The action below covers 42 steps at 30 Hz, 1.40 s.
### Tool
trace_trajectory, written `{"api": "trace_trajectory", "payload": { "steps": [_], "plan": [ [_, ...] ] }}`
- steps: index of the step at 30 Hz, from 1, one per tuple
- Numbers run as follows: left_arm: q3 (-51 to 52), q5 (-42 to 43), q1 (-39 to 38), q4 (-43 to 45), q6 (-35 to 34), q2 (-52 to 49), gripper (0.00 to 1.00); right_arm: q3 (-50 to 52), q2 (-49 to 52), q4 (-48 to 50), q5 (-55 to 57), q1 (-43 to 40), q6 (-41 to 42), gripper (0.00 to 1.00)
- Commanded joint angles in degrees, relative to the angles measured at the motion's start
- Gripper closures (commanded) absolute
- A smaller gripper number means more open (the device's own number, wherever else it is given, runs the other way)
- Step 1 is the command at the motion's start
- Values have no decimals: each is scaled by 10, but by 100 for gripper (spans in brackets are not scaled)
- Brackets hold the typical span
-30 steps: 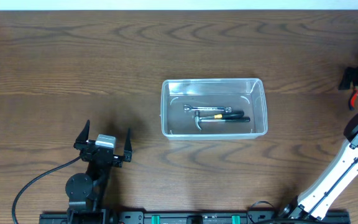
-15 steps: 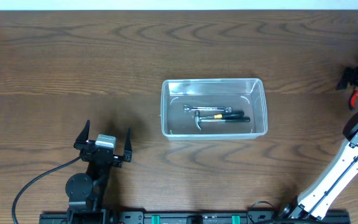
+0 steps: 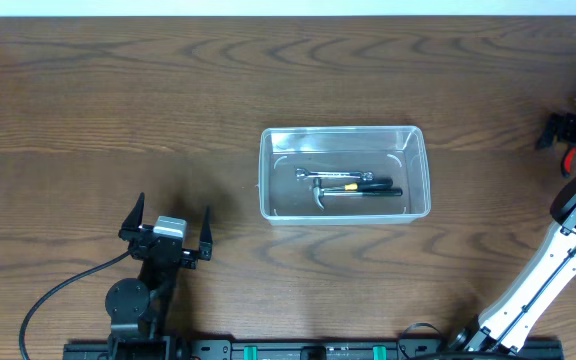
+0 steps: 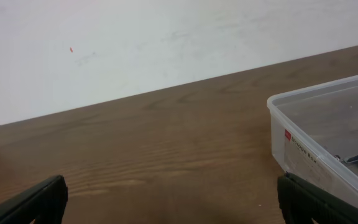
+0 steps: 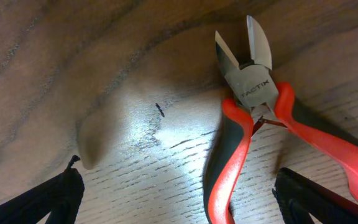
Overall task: Pack container
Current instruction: 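Lower and close the right gripper on the pliers' handles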
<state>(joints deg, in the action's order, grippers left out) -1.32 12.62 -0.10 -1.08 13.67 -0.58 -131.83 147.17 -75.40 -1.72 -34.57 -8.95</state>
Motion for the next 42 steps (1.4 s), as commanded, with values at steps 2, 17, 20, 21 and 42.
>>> {"api": "trace_trajectory", "payload": {
  "steps": [2, 17, 20, 21, 42],
  "plan": [
    [11, 2, 2, -19, -3, 3, 2, -7, 5, 2, -3, 6, 12, 4],
    [11, 2, 2, -19, -3, 3, 2, 0, 5, 6, -2, 6, 12, 11],
    [11, 2, 2, -19, -3, 3, 2, 0, 5, 7, -2, 6, 8, 12],
    [11, 2, 2, -19, -3, 3, 2, 0, 5, 7, -2, 6, 5, 12],
    [11, 2, 2, -19, -3, 3, 2, 0, 5, 3, 37, 17, -12, 11]
  ]
}}
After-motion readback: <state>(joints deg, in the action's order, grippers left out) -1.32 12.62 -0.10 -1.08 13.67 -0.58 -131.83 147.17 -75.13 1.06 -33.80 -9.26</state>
